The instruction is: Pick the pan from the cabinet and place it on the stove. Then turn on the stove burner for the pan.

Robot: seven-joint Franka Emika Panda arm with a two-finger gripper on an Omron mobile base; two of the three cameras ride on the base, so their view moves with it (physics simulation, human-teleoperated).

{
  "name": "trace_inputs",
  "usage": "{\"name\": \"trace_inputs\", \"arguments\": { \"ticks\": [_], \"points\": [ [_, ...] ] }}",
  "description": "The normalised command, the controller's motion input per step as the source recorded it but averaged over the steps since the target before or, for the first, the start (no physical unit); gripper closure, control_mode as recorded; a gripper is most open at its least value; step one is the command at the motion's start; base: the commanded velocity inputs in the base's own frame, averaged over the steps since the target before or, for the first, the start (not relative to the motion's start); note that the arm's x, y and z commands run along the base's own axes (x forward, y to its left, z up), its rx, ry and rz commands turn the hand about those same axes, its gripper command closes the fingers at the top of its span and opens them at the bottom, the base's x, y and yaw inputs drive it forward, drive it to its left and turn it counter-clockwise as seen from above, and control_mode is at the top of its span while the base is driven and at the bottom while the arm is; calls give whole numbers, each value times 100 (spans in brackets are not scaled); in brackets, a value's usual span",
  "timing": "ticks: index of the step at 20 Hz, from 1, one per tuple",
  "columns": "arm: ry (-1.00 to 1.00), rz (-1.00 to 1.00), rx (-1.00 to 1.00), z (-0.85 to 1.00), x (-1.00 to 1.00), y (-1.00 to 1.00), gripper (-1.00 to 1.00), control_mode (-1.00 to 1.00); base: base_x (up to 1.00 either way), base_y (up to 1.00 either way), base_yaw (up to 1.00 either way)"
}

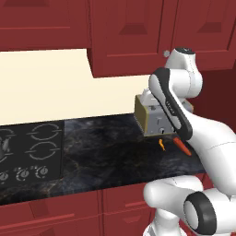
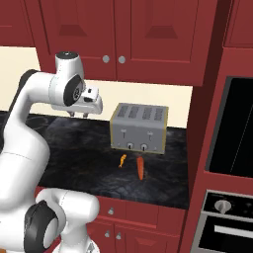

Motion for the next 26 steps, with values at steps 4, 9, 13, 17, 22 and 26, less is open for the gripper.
{"name": "trace_inputs", "arguments": {
  "ticks": [4, 9, 13, 17, 22, 26],
  "points": [
    [-4, 0, 0, 0, -14, 0, -100, -100, 0, 0, 0],
    [-32, 0, -4, 1, -29, 1, -100, -100, 0, 0, 0],
    [-44, 0, -5, 9, -35, -6, -100, -100, 0, 0, 0],
    [-33, 0, -1, 31, -12, -44, -100, -100, 0, 0, 0],
    [-16, 0, 0, 63, 0, -48, -100, -100, 0, 0, 0],
    [-13, 0, 0, 78, 0, -43, -100, -100, 0, 0, 0]
  ]
}}
